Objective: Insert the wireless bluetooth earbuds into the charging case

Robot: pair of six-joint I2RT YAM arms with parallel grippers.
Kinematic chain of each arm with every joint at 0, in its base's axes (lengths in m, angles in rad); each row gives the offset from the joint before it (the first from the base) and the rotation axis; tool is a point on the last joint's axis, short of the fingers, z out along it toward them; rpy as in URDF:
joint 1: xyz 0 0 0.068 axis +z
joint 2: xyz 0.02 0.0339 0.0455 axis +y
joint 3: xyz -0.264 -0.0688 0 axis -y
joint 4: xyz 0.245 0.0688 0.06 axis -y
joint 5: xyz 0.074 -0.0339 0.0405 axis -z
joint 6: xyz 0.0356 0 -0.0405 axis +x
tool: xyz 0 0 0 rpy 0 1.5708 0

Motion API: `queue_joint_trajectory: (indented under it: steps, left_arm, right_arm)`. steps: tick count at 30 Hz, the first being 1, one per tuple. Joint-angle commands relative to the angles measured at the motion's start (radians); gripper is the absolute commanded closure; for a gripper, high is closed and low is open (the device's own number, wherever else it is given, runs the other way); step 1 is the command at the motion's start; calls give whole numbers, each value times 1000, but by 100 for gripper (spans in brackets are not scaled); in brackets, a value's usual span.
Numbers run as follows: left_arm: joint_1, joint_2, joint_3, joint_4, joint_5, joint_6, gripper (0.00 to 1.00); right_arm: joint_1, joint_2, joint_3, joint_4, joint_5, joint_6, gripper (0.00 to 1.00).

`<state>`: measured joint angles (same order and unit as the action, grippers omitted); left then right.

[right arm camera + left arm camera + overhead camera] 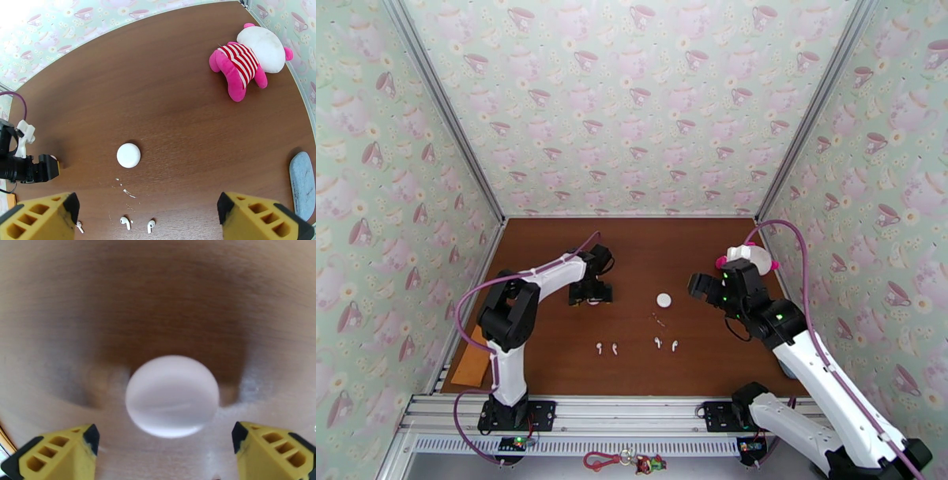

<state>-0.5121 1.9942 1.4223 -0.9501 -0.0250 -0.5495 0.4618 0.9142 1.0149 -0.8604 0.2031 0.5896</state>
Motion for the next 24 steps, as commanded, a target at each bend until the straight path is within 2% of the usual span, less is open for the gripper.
queue_joint_trajectory:
  steps: [1, 10, 17, 24]
  left_arm:
    - [5, 28, 44, -13, 19, 2, 8]
    - [5, 76, 83, -13, 7, -24, 15]
    - [11, 69, 76, 10, -17, -133, 20]
    - [25, 65, 68, 20, -47, -186, 24]
  right_arm:
    - [11, -9, 27, -31, -36, -17, 1]
    - [24, -10, 29, -28, -59, -16, 1]
    - [30, -5, 19, -15, -86, -16, 1]
    - [47, 4, 13, -11, -95, -12, 1]
